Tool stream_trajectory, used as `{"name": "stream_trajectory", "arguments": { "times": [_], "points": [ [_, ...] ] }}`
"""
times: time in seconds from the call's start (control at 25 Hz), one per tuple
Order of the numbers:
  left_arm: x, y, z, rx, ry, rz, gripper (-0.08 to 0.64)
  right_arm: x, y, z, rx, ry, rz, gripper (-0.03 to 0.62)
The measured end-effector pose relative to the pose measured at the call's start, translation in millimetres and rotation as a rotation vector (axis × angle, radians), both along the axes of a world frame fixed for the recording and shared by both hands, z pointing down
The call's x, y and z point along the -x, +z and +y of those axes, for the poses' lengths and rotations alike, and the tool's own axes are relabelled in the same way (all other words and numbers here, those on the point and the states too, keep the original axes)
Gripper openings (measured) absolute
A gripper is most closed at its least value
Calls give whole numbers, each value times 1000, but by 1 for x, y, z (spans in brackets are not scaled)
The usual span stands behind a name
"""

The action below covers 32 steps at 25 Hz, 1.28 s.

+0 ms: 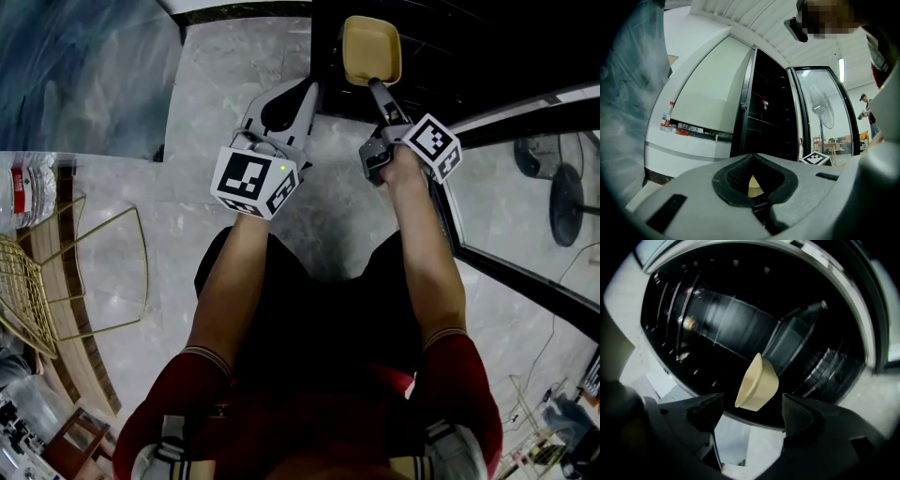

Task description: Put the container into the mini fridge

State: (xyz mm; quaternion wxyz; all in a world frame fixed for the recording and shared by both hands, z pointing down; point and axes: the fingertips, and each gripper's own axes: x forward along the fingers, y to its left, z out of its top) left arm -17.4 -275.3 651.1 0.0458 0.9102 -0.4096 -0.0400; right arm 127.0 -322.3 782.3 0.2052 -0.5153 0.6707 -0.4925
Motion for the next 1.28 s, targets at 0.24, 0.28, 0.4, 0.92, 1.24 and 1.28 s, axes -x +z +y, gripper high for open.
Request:
{"name": "stream_trajectory", "arguments": {
  "times": [0.24,0.28,0.4,0.92,1.24,1.28],
  "points": [
    [-2,-2,2,3,-5,16,6,-4,-28,17,-79,-39,147,356],
    [-2,-2,2,6,-7,16,6,-4,-32,19,-93,-46,164,356],
    [-3,0,2,15,-10,15,6,0,-47,22,-151,-78,232,349],
    [-18,1,4,0,17,-19,6,50,-113,44,-519,-250,674,77],
    [-14,-3,10,-12,17,-36,6,73,-130,56,-639,-297,815,8],
    [-13,-4,11,-14,19,-38,6,75,-130,57,-648,-303,831,5]
  ]
}}
